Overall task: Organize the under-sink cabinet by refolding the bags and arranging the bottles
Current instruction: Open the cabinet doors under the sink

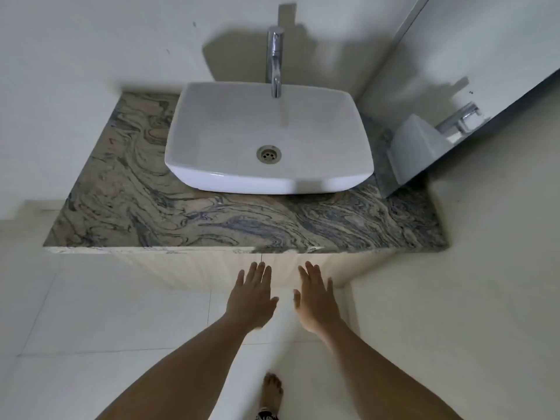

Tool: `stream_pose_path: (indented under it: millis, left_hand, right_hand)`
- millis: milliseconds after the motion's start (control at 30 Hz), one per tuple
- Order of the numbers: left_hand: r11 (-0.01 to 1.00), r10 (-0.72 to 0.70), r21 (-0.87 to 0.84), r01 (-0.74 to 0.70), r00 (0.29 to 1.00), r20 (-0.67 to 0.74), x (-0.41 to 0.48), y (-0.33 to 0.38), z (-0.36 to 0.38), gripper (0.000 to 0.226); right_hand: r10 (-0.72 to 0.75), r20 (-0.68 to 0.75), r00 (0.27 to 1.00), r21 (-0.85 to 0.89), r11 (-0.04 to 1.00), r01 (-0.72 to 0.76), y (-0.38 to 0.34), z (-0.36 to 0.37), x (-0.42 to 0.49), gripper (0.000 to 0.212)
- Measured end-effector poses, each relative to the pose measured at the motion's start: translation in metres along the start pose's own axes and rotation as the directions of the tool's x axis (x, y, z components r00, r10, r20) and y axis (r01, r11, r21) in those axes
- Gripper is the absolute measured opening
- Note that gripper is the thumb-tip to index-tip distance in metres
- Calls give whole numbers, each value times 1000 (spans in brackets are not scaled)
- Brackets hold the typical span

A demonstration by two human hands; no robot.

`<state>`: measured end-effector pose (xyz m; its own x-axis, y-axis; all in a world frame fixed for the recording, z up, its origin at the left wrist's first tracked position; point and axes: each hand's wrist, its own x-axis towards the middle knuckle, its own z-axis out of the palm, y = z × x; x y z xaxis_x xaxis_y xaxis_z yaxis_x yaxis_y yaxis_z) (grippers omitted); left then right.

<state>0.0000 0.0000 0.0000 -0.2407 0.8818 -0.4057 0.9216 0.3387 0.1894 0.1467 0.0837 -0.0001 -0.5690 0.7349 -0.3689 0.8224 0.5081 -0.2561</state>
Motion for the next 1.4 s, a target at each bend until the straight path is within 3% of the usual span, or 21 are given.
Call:
stream_pose_path:
  millis: [267,833,1033,1200,1400]
  left_hand:
    - [997,-78,6,79,994,-72,45,2,3,86]
    - [992,-116,40,117,993,-38,33,17,26,87]
    - [981,-41,-191,38,999,-10,-9,30,34,73]
    - [879,19,-474,57,988,153,-45,47,35,69]
    - [903,139,-428,-31,964,224,-62,65,47,64]
  right_hand:
    - [-1,8,1000,-34,999,2,17,9,49,72]
    - [63,-29,998,4,998,-63,11,21,41,69]
    - [81,-19,997,-12,997,-81,21,33,-16,67]
    - [133,26,991,326,936,-134,24,45,-56,61]
    - [310,-7,951,642,731,-233,21,54,-104,45]
